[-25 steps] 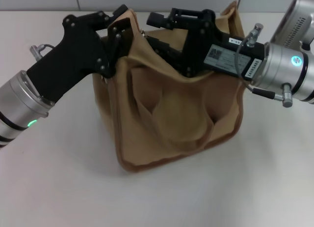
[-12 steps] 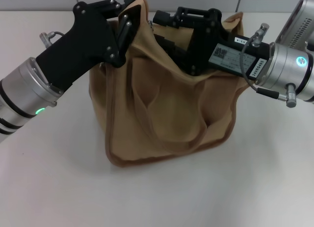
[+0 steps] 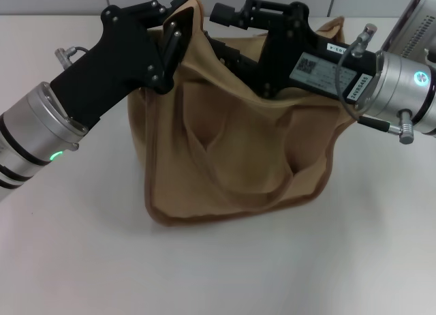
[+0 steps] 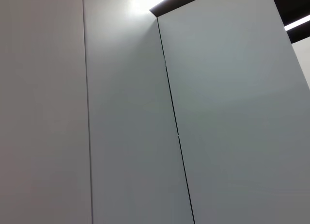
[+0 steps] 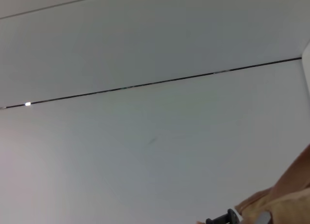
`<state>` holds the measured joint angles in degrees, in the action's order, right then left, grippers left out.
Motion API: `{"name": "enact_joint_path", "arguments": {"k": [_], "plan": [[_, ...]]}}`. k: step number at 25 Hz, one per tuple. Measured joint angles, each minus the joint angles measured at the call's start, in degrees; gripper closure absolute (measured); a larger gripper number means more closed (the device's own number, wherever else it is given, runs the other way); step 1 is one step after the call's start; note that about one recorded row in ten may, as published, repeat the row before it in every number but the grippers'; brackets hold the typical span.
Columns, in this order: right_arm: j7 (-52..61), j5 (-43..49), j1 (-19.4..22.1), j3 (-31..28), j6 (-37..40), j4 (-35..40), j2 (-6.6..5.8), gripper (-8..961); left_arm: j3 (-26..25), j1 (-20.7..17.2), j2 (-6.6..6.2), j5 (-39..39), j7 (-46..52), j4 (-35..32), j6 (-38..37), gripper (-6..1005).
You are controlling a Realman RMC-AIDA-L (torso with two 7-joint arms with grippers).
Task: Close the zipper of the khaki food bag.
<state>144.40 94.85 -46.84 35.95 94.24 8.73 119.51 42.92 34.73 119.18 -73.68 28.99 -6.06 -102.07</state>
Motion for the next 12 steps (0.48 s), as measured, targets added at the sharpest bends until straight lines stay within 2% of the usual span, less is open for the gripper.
{"name": "enact_joint_path", "arguments": {"k": [12], "plan": [[-1.9,-2.5,-0.3,0.7,-1.0,-0.8,0.02,500,0.2,-0.2,0.0,0.0,0.0,0.1,-0.5,973]]}}
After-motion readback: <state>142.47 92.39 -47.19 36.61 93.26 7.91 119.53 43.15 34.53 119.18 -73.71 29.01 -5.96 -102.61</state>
